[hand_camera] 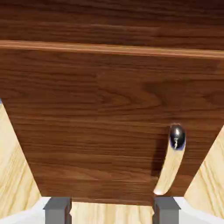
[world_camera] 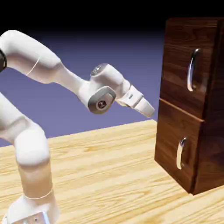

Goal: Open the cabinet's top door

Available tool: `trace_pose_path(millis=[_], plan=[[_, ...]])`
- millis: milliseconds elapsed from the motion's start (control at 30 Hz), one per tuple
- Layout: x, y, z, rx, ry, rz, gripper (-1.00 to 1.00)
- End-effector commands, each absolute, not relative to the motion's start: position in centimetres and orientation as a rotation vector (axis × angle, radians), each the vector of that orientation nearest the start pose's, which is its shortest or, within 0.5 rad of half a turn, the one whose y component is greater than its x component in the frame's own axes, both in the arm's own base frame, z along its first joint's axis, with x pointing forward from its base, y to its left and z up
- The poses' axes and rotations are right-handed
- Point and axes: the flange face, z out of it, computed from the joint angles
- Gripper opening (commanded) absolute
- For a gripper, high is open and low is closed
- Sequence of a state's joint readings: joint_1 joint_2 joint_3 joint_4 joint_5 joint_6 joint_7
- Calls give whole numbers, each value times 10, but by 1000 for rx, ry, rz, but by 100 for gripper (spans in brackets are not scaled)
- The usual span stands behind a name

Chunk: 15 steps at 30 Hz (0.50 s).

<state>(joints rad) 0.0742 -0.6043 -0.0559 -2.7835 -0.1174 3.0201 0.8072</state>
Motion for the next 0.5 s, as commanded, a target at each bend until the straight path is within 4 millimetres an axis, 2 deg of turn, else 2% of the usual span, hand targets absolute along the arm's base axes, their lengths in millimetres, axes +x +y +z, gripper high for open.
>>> trace_pose_path(millis=[0, 233, 467], plan=[[388, 18, 490, -2464, 853, -1107, 0], [377, 34, 546, -2406, 707, -1231, 0], [363, 34, 591, -2325, 606, -1353, 0]])
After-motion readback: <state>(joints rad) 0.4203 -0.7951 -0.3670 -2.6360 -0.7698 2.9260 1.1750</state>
